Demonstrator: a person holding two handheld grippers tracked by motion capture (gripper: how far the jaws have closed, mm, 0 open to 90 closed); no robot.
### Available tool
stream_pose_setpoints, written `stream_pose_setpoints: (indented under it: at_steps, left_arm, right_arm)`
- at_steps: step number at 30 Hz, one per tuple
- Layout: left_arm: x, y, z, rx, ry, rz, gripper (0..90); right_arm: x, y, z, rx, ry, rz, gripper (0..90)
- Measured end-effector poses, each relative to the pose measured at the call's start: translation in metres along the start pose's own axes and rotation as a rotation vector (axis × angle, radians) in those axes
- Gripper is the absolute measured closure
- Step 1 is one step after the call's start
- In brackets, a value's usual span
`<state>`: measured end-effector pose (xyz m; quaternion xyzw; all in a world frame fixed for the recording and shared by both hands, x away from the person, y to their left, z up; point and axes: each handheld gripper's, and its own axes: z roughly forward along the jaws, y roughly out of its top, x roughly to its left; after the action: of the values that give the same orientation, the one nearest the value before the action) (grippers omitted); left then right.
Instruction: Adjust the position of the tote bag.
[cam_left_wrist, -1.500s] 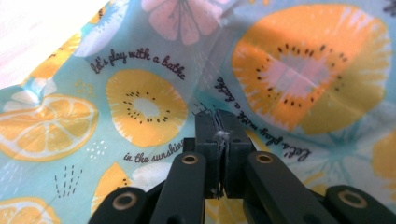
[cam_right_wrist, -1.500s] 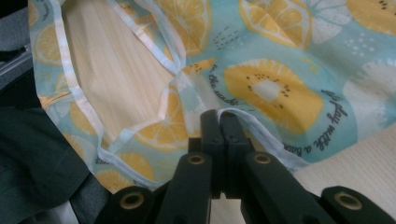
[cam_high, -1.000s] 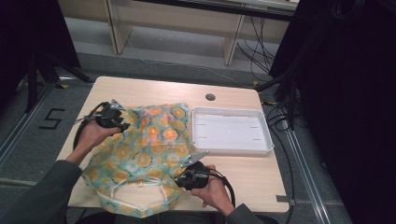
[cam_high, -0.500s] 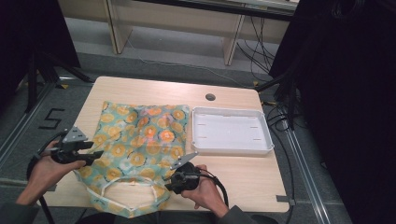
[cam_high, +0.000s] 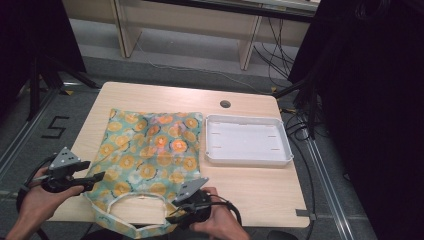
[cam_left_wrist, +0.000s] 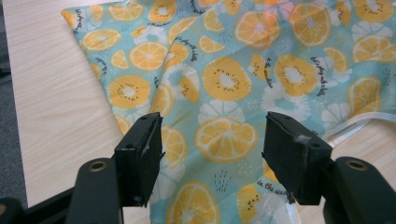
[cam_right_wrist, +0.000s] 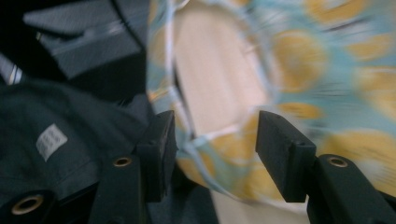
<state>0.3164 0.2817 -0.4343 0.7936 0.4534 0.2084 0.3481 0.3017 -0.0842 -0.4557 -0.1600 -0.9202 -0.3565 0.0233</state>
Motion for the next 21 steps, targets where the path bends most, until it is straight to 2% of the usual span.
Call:
stream_pose_setpoints:
  at_steps: [1,2,3,4,5,6,7,8,9,10,12,14,15,16,17,18,20,21]
  left_arm:
    - [-0.001,-0.001,0.000,-0.009,0.006,-0.010,36.6]
    - [0.000,-0.002,-0.001,-0.005,0.007,-0.005,36.5]
    - [0.001,-0.002,-0.002,0.004,0.014,0.015,36.3]
    - [0.000,-0.003,-0.002,-0.030,0.012,-0.023,36.0]
    - [0.002,-0.004,-0.004,-0.006,0.018,-0.005,35.7]
    - [0.002,-0.005,-0.003,-0.026,0.015,-0.031,35.3]
    - [0.006,-0.006,-0.005,0.002,0.012,-0.015,34.8]
    - [0.006,-0.007,-0.003,-0.027,0.011,-0.050,34.8]
    - [0.009,-0.008,-0.004,0.003,0.017,-0.028,34.6]
    - [0.009,-0.009,-0.001,-0.018,0.020,-0.053,34.4]
    - [0.012,-0.009,-0.001,0.004,0.014,-0.041,34.2]
    - [0.012,-0.009,-0.001,0.008,0.023,-0.041,33.1]
    - [0.013,-0.009,0.000,0.011,0.024,-0.039,32.8]
    - [0.011,-0.009,0.002,-0.009,0.027,-0.071,32.3]
    - [0.012,-0.009,0.002,0.007,0.026,-0.055,32.1]
    - [0.014,-0.009,0.002,0.008,0.014,-0.047,32.2]
    - [0.015,-0.010,0.003,0.008,0.017,-0.050,32.1]
    - [0.016,-0.010,0.003,0.012,0.019,-0.050,31.7]
  right_arm:
    - [0.003,0.001,0.010,0.034,0.020,-0.044,48.6]
    - [0.007,0.002,0.016,0.065,0.033,-0.034,48.6]
    - [0.008,0.002,0.021,0.070,0.041,-0.066,48.6]
    - [0.008,0.003,0.025,0.087,0.044,-0.110,48.9]
    - [0.010,0.002,0.028,0.102,0.055,-0.101,49.2]
    - [0.010,0.002,0.030,0.124,0.049,-0.115,49.2]
    - [0.010,0.001,0.033,0.129,0.045,-0.124,49.2]
    - [0.010,-0.001,0.033,0.148,0.038,-0.125,50.4]
    - [0.010,-0.002,0.033,0.151,0.029,-0.132,51.2]
    - [0.010,-0.004,0.034,0.154,0.034,-0.135,51.6]
    - [0.010,-0.006,0.034,0.170,0.033,-0.131,53.8]
    - [0.008,-0.008,0.037,0.195,0.015,-0.173,55.2]
    - [0.008,-0.009,0.038,0.205,0.015,-0.178,55.6]
    - [0.008,-0.009,0.038,0.209,0.014,-0.179,56.4]
    - [0.008,-0.010,0.039,0.211,0.018,-0.187,57.2]
    - [0.008,-0.010,0.039,0.214,0.021,-0.184,57.7]
    - [0.009,-0.012,0.039,0.236,0.008,-0.159,63.5]
    - [0.006,-0.012,0.039,0.232,0.002,-0.219,69.8]
